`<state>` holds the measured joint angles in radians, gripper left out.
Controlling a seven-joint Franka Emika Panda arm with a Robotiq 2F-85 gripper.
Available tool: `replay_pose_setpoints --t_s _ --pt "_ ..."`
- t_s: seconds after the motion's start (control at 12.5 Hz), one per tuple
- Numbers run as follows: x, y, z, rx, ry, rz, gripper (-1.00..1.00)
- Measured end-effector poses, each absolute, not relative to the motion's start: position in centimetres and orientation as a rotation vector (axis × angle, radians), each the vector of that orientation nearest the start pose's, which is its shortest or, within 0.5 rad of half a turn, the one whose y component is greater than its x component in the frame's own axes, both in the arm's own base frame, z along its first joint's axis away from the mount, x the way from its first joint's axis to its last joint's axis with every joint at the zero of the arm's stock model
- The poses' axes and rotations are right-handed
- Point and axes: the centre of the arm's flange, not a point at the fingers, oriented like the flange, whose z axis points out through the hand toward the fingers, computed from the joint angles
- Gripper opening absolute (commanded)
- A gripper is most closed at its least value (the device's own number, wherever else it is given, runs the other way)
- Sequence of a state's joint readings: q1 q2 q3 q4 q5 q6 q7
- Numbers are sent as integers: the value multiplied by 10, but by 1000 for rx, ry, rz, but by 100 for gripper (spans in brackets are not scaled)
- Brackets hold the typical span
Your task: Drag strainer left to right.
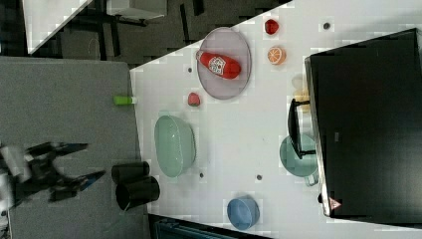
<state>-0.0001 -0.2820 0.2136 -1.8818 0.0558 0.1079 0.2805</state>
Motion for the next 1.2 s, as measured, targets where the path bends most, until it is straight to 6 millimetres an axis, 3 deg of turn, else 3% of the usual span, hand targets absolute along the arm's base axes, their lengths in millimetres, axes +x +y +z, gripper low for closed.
replay_pose_setpoints --t_s 0.24,0.4,0.56,0.8,0.96,1.2 --pt "488 223 501 -2863 1449 133 100" --pt "477 278 430 -2834 1599 247 100" --pt "463 318 379 -2750 1755 265 100" --pt "455 341 328 -2598 1897 280 100" --pt "458 341 304 -2501 1919 246 100" --pt "464 331 249 -2381 1968 285 100"
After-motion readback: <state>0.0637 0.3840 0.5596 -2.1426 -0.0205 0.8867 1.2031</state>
